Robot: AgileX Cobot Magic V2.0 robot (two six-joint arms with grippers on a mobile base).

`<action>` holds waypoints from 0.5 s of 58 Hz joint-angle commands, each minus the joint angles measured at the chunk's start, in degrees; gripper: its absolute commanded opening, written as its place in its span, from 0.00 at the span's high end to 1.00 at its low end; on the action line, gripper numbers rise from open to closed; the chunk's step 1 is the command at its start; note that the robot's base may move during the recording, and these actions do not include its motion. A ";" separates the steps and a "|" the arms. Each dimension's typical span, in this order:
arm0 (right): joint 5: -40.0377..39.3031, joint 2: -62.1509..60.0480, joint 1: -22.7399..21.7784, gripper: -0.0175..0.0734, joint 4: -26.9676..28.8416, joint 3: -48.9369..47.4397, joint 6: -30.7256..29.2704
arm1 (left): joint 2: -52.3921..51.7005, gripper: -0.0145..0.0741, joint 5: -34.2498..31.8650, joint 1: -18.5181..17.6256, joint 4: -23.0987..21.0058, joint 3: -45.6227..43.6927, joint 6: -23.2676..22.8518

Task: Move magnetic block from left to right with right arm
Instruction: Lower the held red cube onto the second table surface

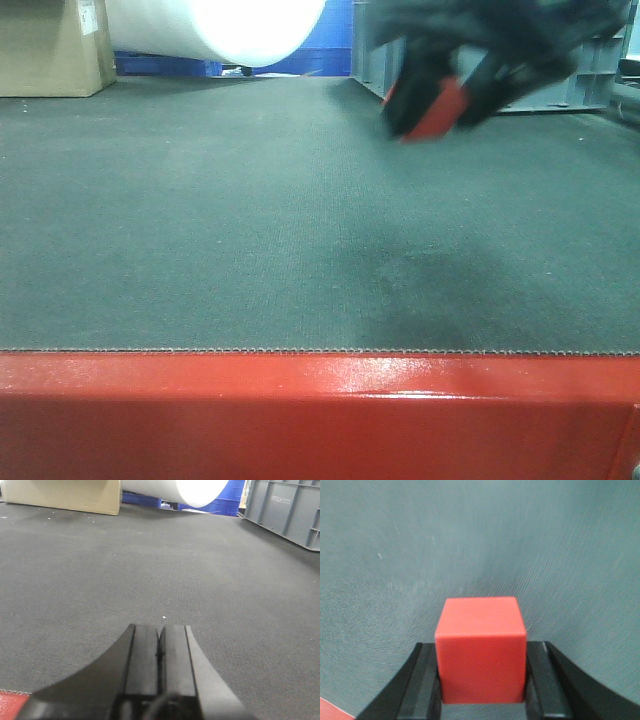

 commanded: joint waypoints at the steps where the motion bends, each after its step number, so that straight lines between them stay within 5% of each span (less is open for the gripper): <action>1: 5.53 2.01 0.84 0.50 0.01 -6.95 6.99 | -0.62 0.97 -4.84 -0.21 -0.29 0.48 -0.10; 14: 20.31 11.25 1.13 0.50 5.08 -18.29 11.91 | -0.62 0.97 -4.84 -0.21 -0.29 0.48 -0.10; 29: 26.79 21.13 1.78 0.50 11.65 -29.78 11.96 | -0.62 0.97 -4.84 -0.21 -0.29 0.48 -0.10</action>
